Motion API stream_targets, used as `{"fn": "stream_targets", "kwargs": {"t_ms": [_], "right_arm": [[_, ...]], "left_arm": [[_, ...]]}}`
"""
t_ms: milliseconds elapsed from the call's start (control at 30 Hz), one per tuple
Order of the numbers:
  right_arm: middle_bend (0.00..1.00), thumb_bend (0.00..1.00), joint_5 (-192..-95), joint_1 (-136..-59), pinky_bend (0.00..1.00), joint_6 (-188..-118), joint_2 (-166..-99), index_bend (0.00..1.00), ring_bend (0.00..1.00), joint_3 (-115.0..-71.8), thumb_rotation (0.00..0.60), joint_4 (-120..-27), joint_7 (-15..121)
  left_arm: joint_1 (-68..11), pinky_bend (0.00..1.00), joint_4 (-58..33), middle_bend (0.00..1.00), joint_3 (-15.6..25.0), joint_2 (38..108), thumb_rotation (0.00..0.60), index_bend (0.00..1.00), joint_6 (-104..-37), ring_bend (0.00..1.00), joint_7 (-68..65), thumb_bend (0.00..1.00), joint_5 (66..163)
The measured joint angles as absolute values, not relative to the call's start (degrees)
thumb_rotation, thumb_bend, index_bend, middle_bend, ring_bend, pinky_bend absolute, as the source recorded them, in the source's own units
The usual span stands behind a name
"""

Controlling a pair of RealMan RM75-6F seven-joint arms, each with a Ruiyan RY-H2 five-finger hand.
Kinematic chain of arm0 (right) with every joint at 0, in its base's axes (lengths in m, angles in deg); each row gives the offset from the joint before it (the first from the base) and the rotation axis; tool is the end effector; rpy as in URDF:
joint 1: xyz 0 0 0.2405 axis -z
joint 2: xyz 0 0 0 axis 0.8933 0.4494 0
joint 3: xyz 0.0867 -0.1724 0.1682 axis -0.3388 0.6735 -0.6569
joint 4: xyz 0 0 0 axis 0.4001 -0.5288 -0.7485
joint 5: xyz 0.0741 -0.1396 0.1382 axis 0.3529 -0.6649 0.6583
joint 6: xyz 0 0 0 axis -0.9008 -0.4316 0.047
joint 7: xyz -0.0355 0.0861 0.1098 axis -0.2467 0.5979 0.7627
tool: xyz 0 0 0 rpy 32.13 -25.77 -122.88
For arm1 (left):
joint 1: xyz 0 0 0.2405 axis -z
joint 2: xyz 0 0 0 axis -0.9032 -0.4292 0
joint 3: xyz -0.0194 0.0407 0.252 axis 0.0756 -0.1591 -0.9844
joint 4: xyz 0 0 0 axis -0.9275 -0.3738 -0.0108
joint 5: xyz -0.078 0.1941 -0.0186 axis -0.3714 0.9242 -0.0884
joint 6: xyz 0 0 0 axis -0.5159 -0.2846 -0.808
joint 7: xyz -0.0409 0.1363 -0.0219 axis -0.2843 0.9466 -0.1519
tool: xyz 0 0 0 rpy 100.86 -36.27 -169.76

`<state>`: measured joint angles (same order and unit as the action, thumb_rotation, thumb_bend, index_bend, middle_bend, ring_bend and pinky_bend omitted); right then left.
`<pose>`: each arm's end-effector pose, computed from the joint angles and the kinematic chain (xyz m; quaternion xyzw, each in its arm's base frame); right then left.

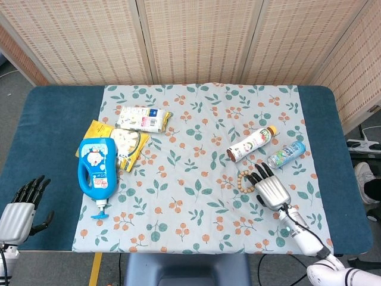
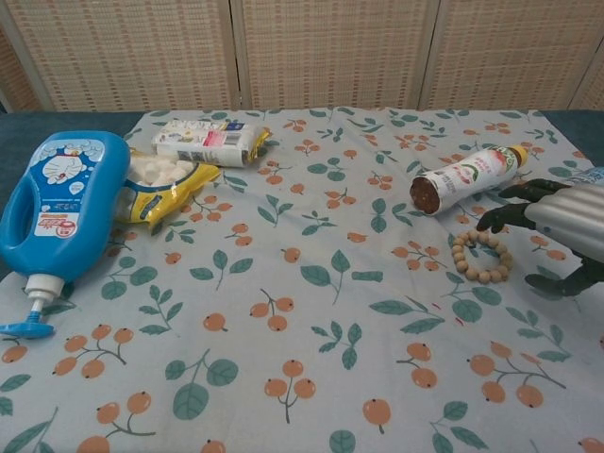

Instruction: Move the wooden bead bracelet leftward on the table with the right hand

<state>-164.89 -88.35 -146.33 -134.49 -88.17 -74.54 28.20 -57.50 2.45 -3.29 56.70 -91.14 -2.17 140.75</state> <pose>-0.2638 -0.2828 0.0036 0.7967 -0.2641 0.2535 0.4808 -0.3181 0.1847 0.1439 -0.6214 -0.3767 -0.3801 0.5723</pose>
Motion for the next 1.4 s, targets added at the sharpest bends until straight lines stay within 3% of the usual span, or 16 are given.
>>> {"fn": "stream_targets", "kwargs": {"t_ms": [467,800,967,1133,1400], "right_arm": [[0.37,0.31,-164.6,-90.3,0.00,-144.9,-138.1,0.38,0.00,-86.2,0.600,-68.8,27.7],[0.60,0.35,-166.9,-90.7,0.00,-148.4,-141.3,0.73,0.19,-85.0,0.600,-63.9,27.9],[0.65,0.45,-167.8,-90.7,0.00,-149.9,-142.1,0.80,0.25,-84.6,0.600,-62.9,29.0],[0.68,0.73,-168.5,-90.8,0.08,-151.5,-141.6,0.82,0.31,-84.8,0.600,-63.8,33.9],[0.69,0.78,-165.2,-90.9,0.13,-150.1,-138.4,0.83,0.35,-86.9,0.600,-72.1,52.5]], "left_arm": [[-57.2,0.13,2.4,0.00,-3.2,56.7,0.600,0.00,-89.4,0.00,-2.1,0.41,140.2],[-57.1,0.13,2.2,0.00,-2.9,56.8,0.600,0.00,-88.7,0.00,-1.5,0.41,139.8],[-57.1,0.13,2.2,0.00,-2.9,56.9,0.600,0.00,-88.9,0.00,-1.3,0.42,140.0],[-57.3,0.13,2.2,0.00,-2.9,56.8,0.600,0.00,-89.2,0.00,-1.4,0.42,140.3],[-57.3,0.13,2.1,0.00,-2.8,57.0,0.600,0.00,-89.2,0.00,-1.0,0.42,140.4]]}}
